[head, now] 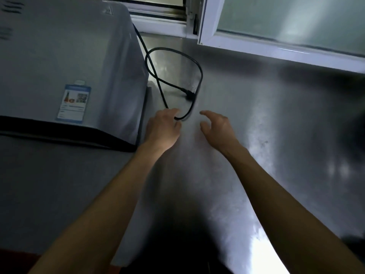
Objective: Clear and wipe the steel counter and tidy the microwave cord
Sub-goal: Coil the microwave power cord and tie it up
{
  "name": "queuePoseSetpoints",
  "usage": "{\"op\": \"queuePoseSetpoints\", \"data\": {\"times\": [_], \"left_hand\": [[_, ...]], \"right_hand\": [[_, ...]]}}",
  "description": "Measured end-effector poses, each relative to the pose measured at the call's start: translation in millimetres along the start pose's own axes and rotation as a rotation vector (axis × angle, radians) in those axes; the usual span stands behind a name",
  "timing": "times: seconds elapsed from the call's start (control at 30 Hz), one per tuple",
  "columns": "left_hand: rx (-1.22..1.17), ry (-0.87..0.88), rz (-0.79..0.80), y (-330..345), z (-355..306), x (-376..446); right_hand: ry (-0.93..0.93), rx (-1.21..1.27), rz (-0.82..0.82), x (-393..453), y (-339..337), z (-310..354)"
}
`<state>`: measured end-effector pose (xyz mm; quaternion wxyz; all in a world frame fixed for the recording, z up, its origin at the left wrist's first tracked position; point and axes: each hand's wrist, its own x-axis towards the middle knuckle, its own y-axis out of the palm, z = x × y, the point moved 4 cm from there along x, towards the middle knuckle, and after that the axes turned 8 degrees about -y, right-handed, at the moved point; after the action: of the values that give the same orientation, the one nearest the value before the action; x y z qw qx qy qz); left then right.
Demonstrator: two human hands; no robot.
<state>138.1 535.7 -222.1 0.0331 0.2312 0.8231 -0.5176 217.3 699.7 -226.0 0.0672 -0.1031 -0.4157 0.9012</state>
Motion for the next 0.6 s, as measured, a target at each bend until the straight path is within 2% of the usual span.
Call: {"op": "queuePoseSetpoints", "data": {"times": [0.1, 0.23, 0.43, 0.6], "left_hand": [[0.066, 0.064, -0.042, 9.2, -6.7, 19.1], [0.179, 0.168, -0.114, 25.7, -12.2, 35.4], [0.207, 0.186, -0.191, 37.2, -12.1, 50.6], [0.194, 0.186, -0.172, 38.4, -13.2, 53.2]], "right_hand": [[-0.012, -0.025, -0.077, 23.7, 3.8, -10.3], [-0.16, -0.059, -0.176, 42.6, 8.6, -15.0], [-0.265, -0.071, -0.241, 57.0, 17.4, -15.8], [-0.268, -0.058, -0.273, 56.7, 16.5, -16.4]]}}
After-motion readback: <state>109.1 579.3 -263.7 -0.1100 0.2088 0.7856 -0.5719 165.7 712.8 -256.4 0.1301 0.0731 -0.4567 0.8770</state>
